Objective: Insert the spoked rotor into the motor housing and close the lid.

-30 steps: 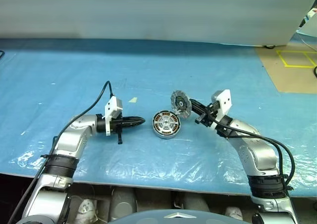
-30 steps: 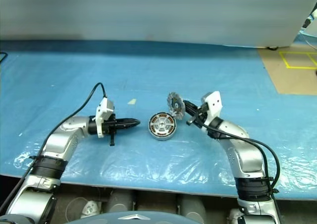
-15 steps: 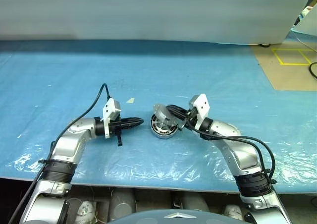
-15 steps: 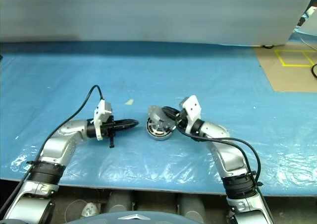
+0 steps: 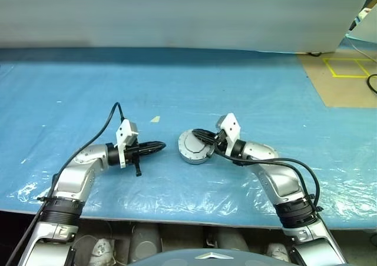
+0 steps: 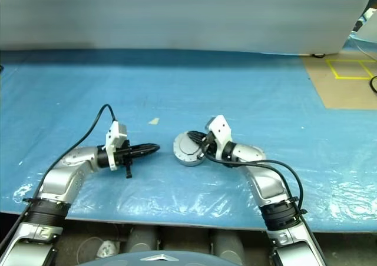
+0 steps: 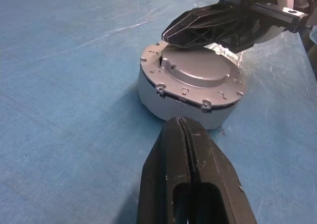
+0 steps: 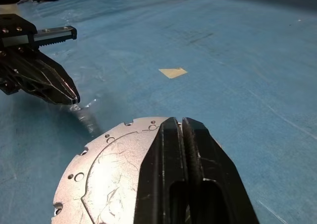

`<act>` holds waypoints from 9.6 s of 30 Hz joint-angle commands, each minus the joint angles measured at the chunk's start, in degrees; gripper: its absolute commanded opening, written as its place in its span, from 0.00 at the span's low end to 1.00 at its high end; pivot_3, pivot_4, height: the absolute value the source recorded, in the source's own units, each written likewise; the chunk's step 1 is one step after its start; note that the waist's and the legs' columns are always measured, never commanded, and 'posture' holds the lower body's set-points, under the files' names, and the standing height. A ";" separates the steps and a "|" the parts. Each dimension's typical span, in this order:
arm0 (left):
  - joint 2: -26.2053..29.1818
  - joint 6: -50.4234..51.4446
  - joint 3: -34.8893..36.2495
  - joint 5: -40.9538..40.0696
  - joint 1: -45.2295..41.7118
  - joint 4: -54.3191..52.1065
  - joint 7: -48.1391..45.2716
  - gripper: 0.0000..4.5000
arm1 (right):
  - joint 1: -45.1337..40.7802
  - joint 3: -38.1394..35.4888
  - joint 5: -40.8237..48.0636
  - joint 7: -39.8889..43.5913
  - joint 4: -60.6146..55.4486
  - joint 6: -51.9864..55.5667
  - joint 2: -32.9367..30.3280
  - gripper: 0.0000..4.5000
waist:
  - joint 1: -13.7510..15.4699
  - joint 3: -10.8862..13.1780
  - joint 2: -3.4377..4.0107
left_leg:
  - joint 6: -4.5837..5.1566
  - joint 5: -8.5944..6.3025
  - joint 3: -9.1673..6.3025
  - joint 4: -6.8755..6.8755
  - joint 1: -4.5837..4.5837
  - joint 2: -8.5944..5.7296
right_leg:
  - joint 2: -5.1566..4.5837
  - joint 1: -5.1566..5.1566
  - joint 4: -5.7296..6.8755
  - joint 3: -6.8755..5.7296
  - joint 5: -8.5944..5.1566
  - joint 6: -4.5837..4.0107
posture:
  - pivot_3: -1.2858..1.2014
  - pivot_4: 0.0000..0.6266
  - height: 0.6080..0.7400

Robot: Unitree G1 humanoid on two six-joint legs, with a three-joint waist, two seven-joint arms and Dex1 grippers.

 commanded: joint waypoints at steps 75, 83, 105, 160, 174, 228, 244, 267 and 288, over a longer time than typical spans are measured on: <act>-8.13 -6.02 -7.19 7.38 -9.38 7.23 5.70 0.00 | 0.30 7.20 -10.73 0.64 2.12 -3.22 -5.99 0.68 | 0.15 -0.06 0.02 | -0.02 -0.02 0.08 0.18 0.34 -0.01 | -0.03 0.26 0.21 0.16 -0.04 -0.04 | 0.52 0.24 1.00; -8.38 -7.85 -11.37 12.72 -9.04 9.20 6.48 0.00 | 0.70 6.38 -9.60 -0.35 0.32 -1.76 -5.08 0.68 | 0.28 -0.11 0.08 | -0.02 -0.02 0.08 0.18 0.41 -0.02 | -0.06 0.33 0.20 0.16 -0.05 -0.04 | 0.52 0.24 1.00; -8.92 -6.62 -12.31 12.90 -8.80 8.84 5.44 0.00 | -0.02 0.39 0.51 4.95 -2.84 -0.62 -3.54 0.99 | 0.39 -0.17 0.18 | -0.01 -0.02 0.12 -0.26 0.31 -0.05 | -0.13 0.38 -0.40 0.07 -0.05 -0.01 | 0.52 0.24 1.00; -8.63 -8.42 -11.72 13.13 -9.11 9.68 4.34 0.00 | -0.25 -25.21 35.78 -10.69 -1.20 49.64 2.37 0.27 | 1.28 -0.24 0.33 | -0.05 -0.01 0.13 -0.32 0.31 -0.05 | -0.12 0.31 -0.40 0.02 -0.05 -0.01 | 0.52 0.24 1.00; -19.45 9.81 10.67 -8.37 -15.74 10.37 21.60 0.00 | -6.66 -38.33 46.52 -20.45 4.32 47.29 12.38 0.27 | 0.56 -0.23 0.35 | -0.04 0.02 0.11 -0.31 -0.20 -0.05 | -0.02 -0.17 -0.35 0.00 -0.02 0.00 | 0.52 0.24 1.00; -26.81 38.43 26.82 -41.78 -9.33 5.79 41.81 0.99 | -8.68 -34.56 61.62 -33.64 6.45 26.24 20.35 0.27 | 0.24 -0.23 0.35 | -0.06 0.02 -0.03 -0.16 -0.82 -0.08 | -0.01 -0.64 -0.29 -0.11 0.29 0.50 | 0.52 0.24 1.00; -27.77 41.63 25.11 -46.21 -10.26 6.47 41.25 0.99 | -8.16 -33.88 64.05 -33.08 5.85 27.15 19.90 0.27 | 0.24 -0.23 0.35 | -0.06 0.02 -0.04 -0.04 -0.84 -0.08 | -0.01 -0.62 -0.24 -0.09 0.32 0.56 | 0.52 0.24 1.00; -28.27 40.15 20.66 -41.64 -15.45 12.90 37.85 0.99 | -6.77 -29.58 66.24 -30.31 3.27 30.75 19.62 0.27 | 0.29 -0.23 0.35 | -0.06 0.02 -0.08 0.23 -0.84 -0.07 | -0.02 -0.62 0.04 -0.06 0.33 0.56 | 0.52 0.24 1.00; -27.77 39.65 20.46 -40.09 -14.57 14.18 34.90 0.56 | -7.45 -29.06 66.20 -29.94 3.93 30.41 19.13 0.27 | 0.40 -0.23 0.35 | -0.06 0.02 -0.08 0.23 -0.85 -0.07 | -0.03 -0.62 0.05 -0.06 0.32 0.56 | 0.52 0.24 1.00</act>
